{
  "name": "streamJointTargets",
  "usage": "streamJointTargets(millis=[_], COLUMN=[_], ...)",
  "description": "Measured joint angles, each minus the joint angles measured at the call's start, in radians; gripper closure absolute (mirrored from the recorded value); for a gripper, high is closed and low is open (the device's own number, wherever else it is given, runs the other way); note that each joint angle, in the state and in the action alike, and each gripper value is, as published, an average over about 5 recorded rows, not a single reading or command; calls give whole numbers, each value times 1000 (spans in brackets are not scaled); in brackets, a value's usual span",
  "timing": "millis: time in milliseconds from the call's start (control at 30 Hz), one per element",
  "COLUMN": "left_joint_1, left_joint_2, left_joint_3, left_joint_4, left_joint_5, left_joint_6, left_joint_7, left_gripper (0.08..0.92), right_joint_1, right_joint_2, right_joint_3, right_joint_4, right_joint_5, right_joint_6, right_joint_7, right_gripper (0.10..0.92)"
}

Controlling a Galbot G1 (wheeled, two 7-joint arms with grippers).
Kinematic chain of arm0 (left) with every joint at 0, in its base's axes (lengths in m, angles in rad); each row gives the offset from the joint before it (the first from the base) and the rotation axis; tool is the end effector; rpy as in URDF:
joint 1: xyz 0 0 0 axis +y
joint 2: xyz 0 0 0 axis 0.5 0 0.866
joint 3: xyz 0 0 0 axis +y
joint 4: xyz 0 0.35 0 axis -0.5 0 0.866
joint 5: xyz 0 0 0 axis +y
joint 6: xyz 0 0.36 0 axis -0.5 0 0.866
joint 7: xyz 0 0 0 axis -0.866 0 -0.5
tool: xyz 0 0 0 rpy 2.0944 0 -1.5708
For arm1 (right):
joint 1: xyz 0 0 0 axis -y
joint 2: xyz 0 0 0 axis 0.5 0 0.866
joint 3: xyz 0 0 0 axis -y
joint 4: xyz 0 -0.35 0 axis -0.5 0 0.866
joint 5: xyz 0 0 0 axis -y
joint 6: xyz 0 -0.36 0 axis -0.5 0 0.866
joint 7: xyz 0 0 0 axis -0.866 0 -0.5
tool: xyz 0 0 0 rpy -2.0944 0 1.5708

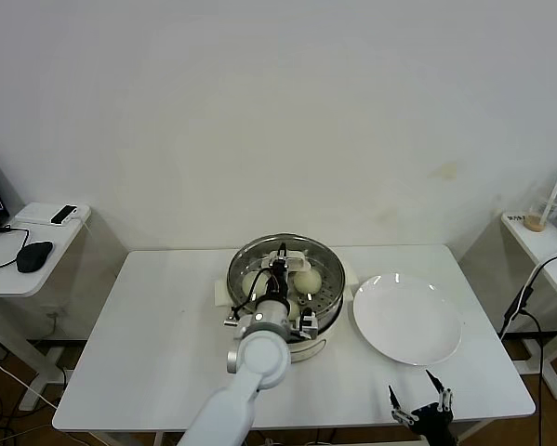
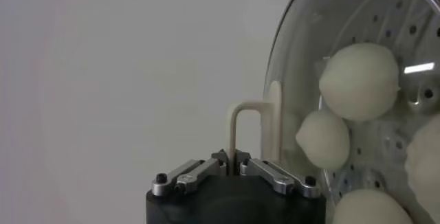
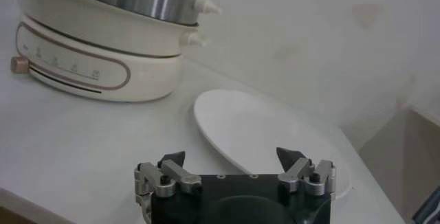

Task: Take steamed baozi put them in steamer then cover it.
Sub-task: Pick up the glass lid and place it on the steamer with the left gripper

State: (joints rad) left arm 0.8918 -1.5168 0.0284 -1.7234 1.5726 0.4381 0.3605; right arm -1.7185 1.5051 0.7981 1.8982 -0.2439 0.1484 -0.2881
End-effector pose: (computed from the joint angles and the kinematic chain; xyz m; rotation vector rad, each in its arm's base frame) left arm 0.3465 -0.1704 -0.2544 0.2091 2.1794 2.2087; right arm 0.1153 -0.1076 -0.3823 0.2085 -2.8034 0.5806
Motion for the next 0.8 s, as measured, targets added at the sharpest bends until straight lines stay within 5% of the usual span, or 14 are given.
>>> streamJointTargets(millis=[433, 800], left_joint_1=[16, 36], left_joint_2=[-14, -19], left_joint_3=[-5, -9], left_joint_4=[9, -10], left_joint_5=[-16, -38], left_joint_6=[2, 4], left_joint_7=[-14, -24], left_gripper=[853, 562], right_joint_1=[0, 0], right_joint_2=[-10, -13], right_joint_3=[-3, -7], right_joint_4=[-3, -5], right_joint_5=[3, 2], right_joint_6=[0, 0], right_joint_7=[0, -1], right_gripper=[203, 203])
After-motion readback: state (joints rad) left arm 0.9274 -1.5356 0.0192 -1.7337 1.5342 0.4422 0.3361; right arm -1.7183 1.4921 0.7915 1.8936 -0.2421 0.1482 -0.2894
